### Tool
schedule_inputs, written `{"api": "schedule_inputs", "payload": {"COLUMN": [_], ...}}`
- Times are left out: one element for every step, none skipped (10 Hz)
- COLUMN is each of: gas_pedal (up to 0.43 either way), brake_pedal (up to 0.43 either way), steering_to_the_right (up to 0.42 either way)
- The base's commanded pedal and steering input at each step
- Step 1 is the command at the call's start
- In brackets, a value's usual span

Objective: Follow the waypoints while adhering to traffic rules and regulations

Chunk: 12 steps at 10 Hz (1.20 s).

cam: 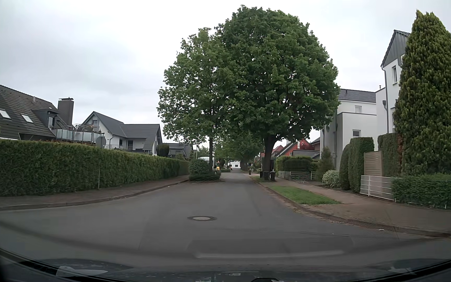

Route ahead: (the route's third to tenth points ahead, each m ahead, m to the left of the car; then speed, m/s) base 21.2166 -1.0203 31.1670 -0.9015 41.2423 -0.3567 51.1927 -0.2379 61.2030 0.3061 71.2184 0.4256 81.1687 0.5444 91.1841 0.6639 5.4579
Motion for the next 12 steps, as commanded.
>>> {"api": "schedule_inputs", "payload": {"gas_pedal": [0.280,0.280,0.268,0.268,0.220,0.220,0.220,0.220,0.220,0.220,0.220,0.220], "brake_pedal": [0.000,0.000,0.000,0.000,0.000,0.000,0.000,0.000,0.000,0.000,0.000,0.000], "steering_to_the_right": [-0.006,-0.005,-0.005,-0.005,-0.005,-0.005,-0.005,-0.003,-0.003,-0.002,-0.001,-0.001]}}
